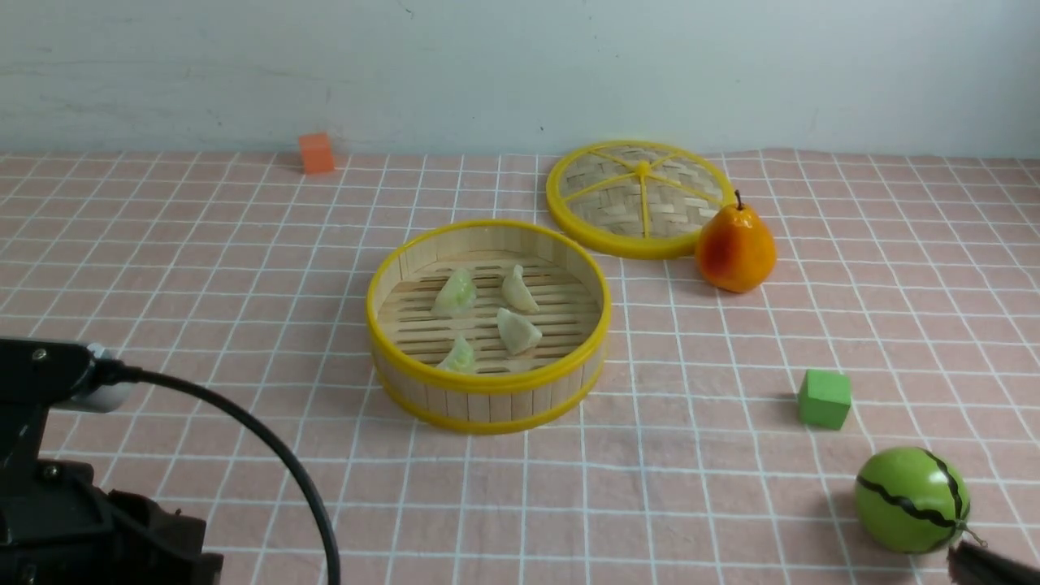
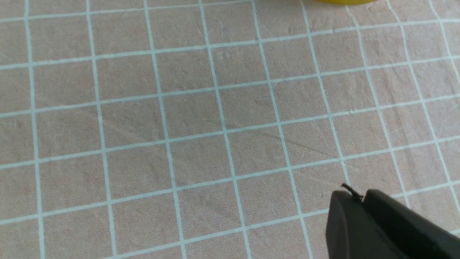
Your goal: Put the dumplings into the steamer on the table with the pink tablecloth.
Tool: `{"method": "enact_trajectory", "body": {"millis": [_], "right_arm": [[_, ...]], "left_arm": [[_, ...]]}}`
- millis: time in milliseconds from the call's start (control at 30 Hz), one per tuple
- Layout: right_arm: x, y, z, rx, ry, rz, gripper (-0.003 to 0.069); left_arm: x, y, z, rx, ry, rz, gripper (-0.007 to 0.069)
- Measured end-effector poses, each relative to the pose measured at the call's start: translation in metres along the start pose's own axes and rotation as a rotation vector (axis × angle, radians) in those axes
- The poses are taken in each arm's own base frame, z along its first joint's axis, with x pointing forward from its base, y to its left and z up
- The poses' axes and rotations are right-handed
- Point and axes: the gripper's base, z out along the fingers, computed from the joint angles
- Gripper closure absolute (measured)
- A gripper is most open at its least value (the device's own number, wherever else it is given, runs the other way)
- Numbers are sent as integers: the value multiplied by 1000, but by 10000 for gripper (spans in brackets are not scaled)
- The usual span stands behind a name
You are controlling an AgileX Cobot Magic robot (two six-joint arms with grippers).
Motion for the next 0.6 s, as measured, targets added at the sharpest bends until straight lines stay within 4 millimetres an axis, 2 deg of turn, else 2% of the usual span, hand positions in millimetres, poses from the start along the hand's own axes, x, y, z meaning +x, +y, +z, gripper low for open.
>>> {"method": "enact_trajectory", "body": {"millis": [133,233,333,433,600], "right_arm": [[20,1,0,11,102,-54,665],[22,0,-1,21,129,-82,662],[22,0,-1,26,124,-31,662],[19,-2,-4,52,80,100,662],[15,-14,-24,241,-96,427,659]], "left_arm": [[0,0,0,0,0,0,575],[0,0,0,0,0,0,575],[0,0,0,0,0,0,575],[0,0,0,0,1,0,573],[0,0,0,0,1,0,568]]}}
